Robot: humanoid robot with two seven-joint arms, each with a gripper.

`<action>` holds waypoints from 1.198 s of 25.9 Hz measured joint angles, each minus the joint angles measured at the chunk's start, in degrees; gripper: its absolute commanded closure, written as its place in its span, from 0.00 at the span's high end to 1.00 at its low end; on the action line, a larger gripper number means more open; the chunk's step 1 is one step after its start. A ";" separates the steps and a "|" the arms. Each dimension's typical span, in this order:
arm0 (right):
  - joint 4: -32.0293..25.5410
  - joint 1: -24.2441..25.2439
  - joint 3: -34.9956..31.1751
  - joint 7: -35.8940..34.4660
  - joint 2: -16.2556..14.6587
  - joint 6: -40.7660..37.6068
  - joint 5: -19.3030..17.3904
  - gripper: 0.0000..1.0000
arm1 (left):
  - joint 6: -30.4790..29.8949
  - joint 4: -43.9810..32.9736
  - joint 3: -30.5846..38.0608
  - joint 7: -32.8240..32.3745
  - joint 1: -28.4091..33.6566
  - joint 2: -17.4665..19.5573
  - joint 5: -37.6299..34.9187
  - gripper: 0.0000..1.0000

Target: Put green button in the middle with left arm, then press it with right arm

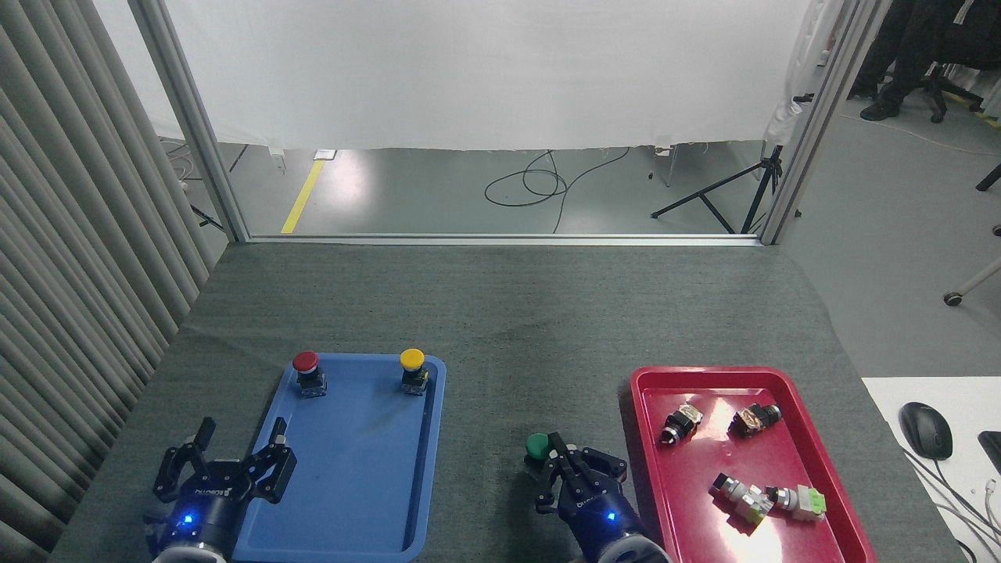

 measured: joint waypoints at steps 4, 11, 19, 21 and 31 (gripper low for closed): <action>-5.08 0.31 -0.20 0.92 -0.27 0.22 -0.25 0.00 | 0.01 0.00 0.00 -0.25 -0.06 -0.08 0.00 1.00; -14.03 4.13 -5.44 -0.43 -0.93 0.15 -0.55 1.00 | 0.04 -0.04 0.02 -0.42 -0.08 -0.15 0.00 1.00; -21.21 11.78 -16.77 -3.50 -4.40 -2.13 -1.87 1.00 | 0.11 -0.05 0.08 -0.56 -0.05 0.02 0.05 1.00; -21.92 12.85 -18.64 -3.56 -4.79 -2.34 -2.97 1.00 | 0.25 -0.10 0.14 -0.56 -0.02 0.08 0.07 1.00; -23.71 15.63 -22.57 -3.66 -6.55 -2.44 -4.75 1.00 | 0.63 -0.47 0.43 -0.38 0.14 0.22 0.02 1.00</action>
